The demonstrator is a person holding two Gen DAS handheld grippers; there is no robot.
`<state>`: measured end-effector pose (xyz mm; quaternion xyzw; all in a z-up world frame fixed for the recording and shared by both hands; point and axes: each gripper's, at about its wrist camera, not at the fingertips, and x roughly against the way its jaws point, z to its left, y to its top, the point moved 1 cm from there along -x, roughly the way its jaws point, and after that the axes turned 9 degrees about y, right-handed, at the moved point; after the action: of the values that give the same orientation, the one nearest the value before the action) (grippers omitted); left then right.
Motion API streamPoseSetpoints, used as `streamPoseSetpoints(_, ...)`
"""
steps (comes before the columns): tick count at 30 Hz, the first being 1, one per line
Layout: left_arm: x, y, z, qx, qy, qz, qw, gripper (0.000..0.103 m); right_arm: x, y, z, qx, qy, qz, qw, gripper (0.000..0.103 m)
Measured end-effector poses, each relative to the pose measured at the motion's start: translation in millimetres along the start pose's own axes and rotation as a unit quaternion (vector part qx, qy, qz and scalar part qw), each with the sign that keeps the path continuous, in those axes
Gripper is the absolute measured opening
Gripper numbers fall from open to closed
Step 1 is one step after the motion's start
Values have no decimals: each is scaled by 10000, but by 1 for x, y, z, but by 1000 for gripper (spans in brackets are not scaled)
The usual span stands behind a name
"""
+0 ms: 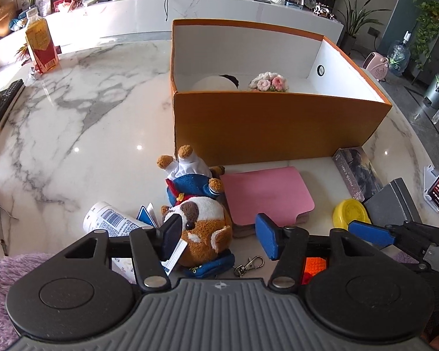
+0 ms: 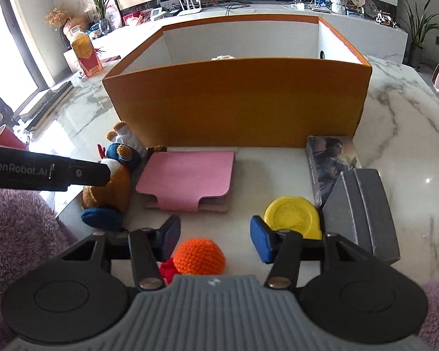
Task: Organize objects
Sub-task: 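Grasp the dog plush with the left gripper while the right grasps the orange ball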
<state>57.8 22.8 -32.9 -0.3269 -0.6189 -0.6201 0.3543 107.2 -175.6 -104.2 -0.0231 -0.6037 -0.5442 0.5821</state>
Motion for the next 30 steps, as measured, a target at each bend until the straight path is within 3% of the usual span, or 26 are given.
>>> streamPoseSetpoints(3,-12,1,0,46,-32,141,9999,66,0,1,-1,4,-18,3,10000,56)
streamPoseSetpoints(4,-16,0,0,45,-14,142,9999,71,-1,1,-1,-2,-21,5,10000,56)
streamPoseSetpoints(9,-20,3,-7,-125,95,132,9998,77,-5,1,-2,-8,-31,54,10000,56)
streamPoseSetpoints(15,-23,3,-15,-489,597,133,9969,78,-2,0,0,21,33,182,9998,56)
streamPoseSetpoints(21,-31,-2,-23,-983,1230,53,9875,78,4,-10,13,245,132,484,9984,55)
streamPoseSetpoints(25,-35,-4,-21,-1043,1170,77,9876,78,-7,-15,14,275,39,642,9976,54)
streamPoseSetpoints(30,-40,-5,-17,-931,1082,132,9897,76,-14,-14,14,194,227,654,9974,49)
